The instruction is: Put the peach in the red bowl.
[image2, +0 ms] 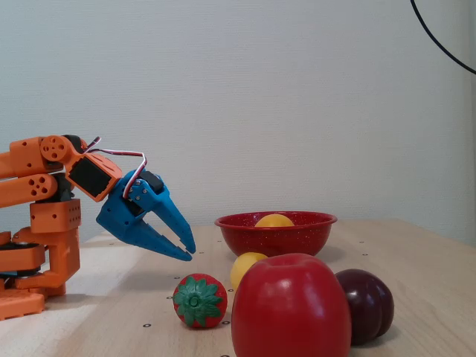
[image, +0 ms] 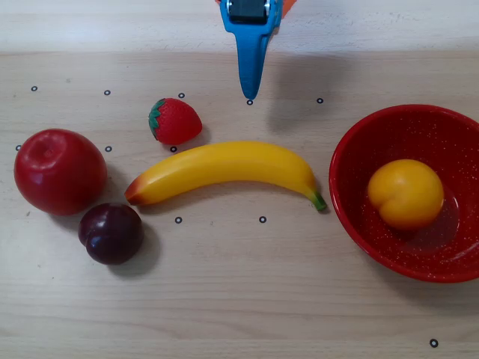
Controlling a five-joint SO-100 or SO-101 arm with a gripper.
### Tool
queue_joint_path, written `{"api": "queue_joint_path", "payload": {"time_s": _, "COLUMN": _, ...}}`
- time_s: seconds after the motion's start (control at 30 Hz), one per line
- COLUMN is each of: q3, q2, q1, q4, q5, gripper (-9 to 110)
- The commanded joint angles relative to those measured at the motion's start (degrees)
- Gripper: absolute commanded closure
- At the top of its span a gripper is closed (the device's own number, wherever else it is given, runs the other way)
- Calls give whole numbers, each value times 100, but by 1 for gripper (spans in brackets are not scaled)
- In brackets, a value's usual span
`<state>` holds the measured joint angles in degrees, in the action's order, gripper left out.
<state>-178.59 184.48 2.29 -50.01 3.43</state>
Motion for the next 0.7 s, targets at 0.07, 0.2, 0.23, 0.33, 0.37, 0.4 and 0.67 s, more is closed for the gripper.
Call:
{"api": "queue_joint_path", "payload": {"time_s": 0.07, "q3": -9, "q2": 62, "q1": 132, "q4": -62, "q5": 123, "gripper": 101}}
{"api": "queue_joint_path", "payload": {"time_s": 0.2, "q3": -9, "q2": 62, "q1": 132, "q4": -70, "q5": 88, "gripper": 101}}
{"api": "queue_joint_path", "payload": {"time_s": 0.23, "q3": -9, "q2": 62, "q1": 114, "q4": -70, "q5": 26, "gripper": 101}}
{"api": "queue_joint_path", "payload": {"time_s": 0.33, "q3": -9, "q2": 62, "q1": 123, "q4": -62, "q5": 53, "gripper": 101}}
{"api": "queue_joint_path", "payload": {"time_s": 0.37, "q3": -9, "q2": 62, "q1": 123, "q4": -62, "q5": 53, "gripper": 101}}
{"api": "queue_joint_path", "payload": {"time_s": 0.4, "q3": -9, "q2": 62, "q1": 123, "q4": -62, "q5": 53, "gripper": 101}}
{"api": "queue_joint_path", "payload": {"time_s": 0.67, "q3": -9, "q2": 53, "q1": 123, "q4": -62, "q5": 53, "gripper": 101}}
